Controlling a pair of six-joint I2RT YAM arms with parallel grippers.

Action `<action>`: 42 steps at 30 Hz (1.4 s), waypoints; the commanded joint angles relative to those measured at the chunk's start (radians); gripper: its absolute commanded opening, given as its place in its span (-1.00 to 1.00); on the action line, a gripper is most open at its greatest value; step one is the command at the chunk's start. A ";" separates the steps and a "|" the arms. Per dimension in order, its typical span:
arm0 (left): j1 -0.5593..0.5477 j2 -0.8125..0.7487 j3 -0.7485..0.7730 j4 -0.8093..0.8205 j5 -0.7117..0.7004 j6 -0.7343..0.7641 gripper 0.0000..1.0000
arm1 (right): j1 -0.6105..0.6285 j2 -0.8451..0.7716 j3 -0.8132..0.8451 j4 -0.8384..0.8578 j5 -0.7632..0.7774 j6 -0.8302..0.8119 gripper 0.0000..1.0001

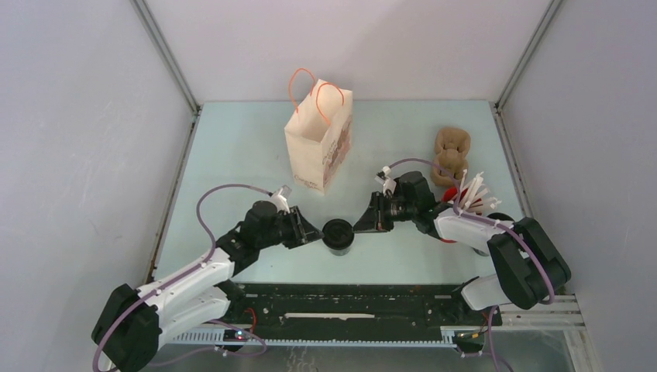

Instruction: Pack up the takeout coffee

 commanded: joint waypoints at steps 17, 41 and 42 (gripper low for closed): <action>-0.148 0.039 -0.074 0.001 -0.187 -0.020 -0.45 | 0.009 -0.036 -0.039 -0.024 0.115 -0.030 -0.37; -0.108 0.074 -0.037 0.009 -0.148 -0.001 -0.19 | -0.025 0.056 -0.045 0.020 0.083 -0.073 -0.40; -0.107 0.047 -0.021 0.003 -0.149 0.000 -0.15 | -0.025 0.042 -0.032 0.009 0.068 -0.075 -0.38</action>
